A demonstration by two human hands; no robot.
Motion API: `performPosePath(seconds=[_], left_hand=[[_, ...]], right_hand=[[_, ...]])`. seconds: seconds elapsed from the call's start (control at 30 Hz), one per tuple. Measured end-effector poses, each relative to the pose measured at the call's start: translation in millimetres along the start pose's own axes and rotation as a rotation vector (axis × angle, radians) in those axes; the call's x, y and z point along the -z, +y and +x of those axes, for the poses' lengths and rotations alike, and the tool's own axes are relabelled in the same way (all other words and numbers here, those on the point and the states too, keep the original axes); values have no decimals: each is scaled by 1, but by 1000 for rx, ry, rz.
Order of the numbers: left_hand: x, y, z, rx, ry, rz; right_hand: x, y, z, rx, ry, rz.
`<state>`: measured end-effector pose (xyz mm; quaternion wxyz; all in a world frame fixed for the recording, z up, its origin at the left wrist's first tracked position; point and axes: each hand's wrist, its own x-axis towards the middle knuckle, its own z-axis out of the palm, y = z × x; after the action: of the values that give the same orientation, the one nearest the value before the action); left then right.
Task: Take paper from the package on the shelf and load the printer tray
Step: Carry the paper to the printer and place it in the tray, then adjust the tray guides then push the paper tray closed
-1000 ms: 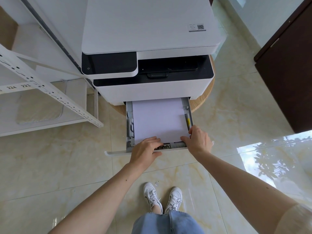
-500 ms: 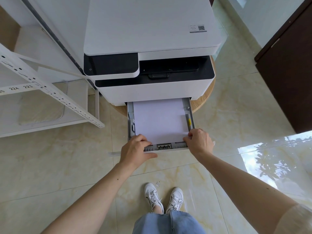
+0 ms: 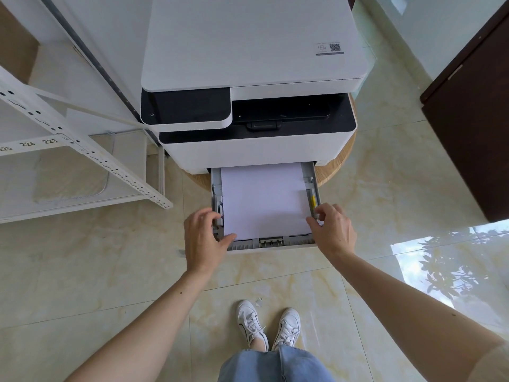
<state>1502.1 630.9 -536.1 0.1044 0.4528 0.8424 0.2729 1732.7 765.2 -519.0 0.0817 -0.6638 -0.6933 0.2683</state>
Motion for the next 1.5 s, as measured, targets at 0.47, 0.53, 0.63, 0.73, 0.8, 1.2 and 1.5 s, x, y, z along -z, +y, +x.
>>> performPosePath(seconds=[0.47, 0.53, 0.63, 0.73, 0.8, 1.2, 1.5], left_hand=[[1, 18, 17, 303, -249, -152], [-1, 25, 18, 339, -248, -103], [-5, 32, 22, 396, -251, -36], [-6, 34, 23, 430, -253, -36], [-5, 32, 22, 430, -253, -73], [-13, 17, 21, 415, -101, -292], [-16, 24, 19, 445, -170, -139]], right_hand=[[-10, 9, 2, 77, 32, 45], [-11, 9, 3, 63, 18, 60], [-12, 7, 5, 36, 0, 96], [-13, 7, 7, 20, 7, 114], [-14, 6, 8, 11, 10, 124], [-17, 7, 14, -16, 35, 127], [-17, 1, 11, -42, -54, -26]])
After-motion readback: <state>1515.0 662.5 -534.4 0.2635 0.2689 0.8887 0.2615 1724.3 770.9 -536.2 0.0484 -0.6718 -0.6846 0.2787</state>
